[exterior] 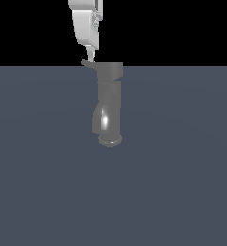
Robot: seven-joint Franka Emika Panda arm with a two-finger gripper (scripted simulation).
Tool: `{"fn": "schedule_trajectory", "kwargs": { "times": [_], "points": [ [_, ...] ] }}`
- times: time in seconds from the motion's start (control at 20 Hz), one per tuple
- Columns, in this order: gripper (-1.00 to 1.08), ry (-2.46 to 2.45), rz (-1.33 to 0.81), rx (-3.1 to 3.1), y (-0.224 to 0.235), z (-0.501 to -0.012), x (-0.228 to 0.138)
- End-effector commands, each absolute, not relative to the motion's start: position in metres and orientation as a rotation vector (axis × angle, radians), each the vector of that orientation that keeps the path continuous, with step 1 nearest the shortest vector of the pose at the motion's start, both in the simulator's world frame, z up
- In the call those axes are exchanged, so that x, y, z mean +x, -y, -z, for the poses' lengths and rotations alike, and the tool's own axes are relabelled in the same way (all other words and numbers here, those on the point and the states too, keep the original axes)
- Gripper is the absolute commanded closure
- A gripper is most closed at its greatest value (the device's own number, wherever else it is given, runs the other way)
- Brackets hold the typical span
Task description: Turn on the faucet by rotating a designated handle.
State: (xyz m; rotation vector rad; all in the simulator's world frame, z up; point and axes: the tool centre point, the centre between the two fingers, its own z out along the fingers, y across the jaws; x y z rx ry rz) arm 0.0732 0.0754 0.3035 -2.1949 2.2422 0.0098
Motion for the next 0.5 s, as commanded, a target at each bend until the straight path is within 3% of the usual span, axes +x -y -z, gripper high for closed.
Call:
{"fn": "schedule_trajectory", "kwargs": {
  "times": [0.0,0.45],
  "points": [
    [1.08,-2.265,-0.003,-2.175,-0.0764,-0.3,0.0761],
    [1.08,-2.275,-0.001,-2.166,-0.078,-0.2978,0.0748]
  ]
}}
